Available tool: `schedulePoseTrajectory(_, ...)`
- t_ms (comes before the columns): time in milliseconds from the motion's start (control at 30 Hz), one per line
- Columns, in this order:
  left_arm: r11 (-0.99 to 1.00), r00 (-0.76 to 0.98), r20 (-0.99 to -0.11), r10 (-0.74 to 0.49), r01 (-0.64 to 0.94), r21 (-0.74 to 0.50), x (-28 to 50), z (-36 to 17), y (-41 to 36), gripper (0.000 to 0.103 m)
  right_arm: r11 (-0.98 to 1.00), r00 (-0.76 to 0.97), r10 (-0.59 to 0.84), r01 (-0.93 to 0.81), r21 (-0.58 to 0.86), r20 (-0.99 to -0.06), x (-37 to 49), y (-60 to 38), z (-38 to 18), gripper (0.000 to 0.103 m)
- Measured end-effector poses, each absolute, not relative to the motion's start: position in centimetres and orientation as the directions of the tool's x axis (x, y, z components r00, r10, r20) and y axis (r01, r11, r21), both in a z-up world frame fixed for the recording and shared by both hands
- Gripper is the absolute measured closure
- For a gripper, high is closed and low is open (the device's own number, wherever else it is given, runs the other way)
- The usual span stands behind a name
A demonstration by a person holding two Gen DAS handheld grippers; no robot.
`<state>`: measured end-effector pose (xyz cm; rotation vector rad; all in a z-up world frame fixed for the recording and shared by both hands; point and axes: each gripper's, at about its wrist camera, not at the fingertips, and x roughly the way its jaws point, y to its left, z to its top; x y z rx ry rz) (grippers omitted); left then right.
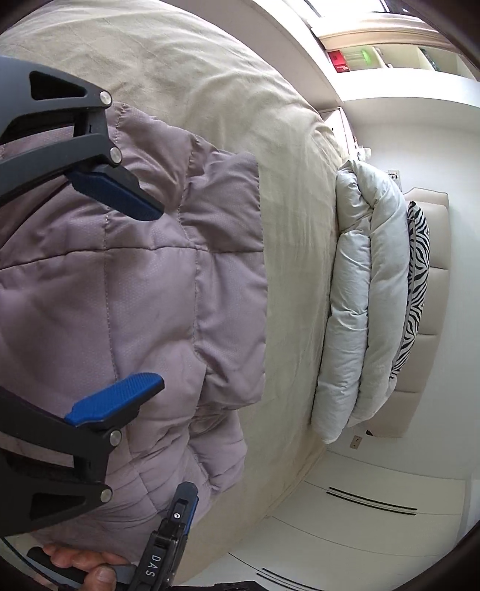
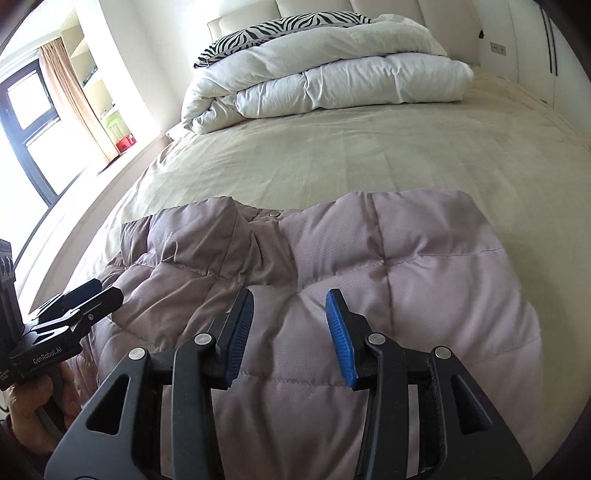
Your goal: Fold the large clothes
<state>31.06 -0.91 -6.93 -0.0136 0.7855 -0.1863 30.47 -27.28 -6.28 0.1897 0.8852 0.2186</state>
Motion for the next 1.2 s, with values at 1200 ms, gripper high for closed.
schedulePoseTrajectory(1200,0.986,0.614,-0.784,-0.094,0.166,0.013,33.6,-13.2,-2.2,0.0,0.997,0.656,-0.007,0.058,0.041,-0.755,30.1,-31.0,-6.0,0.045)
